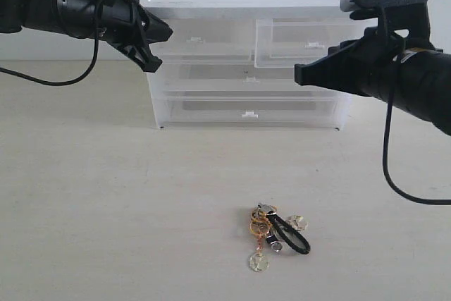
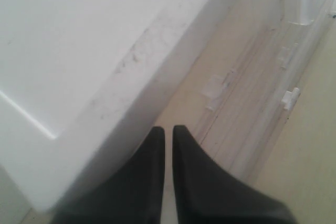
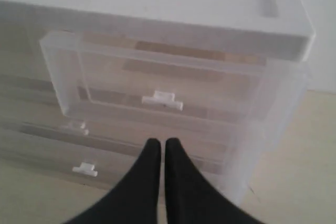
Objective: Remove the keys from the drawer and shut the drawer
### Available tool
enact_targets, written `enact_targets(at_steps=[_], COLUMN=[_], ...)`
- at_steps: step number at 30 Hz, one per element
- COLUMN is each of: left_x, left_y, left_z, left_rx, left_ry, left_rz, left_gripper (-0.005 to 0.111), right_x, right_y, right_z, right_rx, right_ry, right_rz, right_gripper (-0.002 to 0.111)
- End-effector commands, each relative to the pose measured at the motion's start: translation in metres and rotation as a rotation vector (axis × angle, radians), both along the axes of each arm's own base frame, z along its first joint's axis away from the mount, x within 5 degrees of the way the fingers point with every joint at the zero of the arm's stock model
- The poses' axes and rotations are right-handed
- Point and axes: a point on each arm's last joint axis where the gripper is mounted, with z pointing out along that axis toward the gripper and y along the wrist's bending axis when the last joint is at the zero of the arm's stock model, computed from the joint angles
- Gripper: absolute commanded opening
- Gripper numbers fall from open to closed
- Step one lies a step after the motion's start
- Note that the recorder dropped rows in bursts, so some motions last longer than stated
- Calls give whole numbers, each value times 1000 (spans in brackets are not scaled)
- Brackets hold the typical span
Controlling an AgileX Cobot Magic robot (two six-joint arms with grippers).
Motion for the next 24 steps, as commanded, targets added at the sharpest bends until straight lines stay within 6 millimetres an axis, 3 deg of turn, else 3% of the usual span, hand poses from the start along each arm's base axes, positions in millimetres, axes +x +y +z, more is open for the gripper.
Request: enact_targets(at_steps=[1,6,24], left_x=[6,6,5], left_y=[6,6,5], left_z=[10,10,10], left_rx=[-15,-15,-17], left_ry=[-39,-39,-37], left_rz=[87,87,83], left_gripper=[4,4,4], right_x=[11,26,71], right_y=[-11,-20,-3], right_z=[-12,-16,-17], right_rx=[-18,-34,-22], right_ry=[-10,-13,-14], right_rz=[-75,-110,-101], right_gripper=[0,0,0])
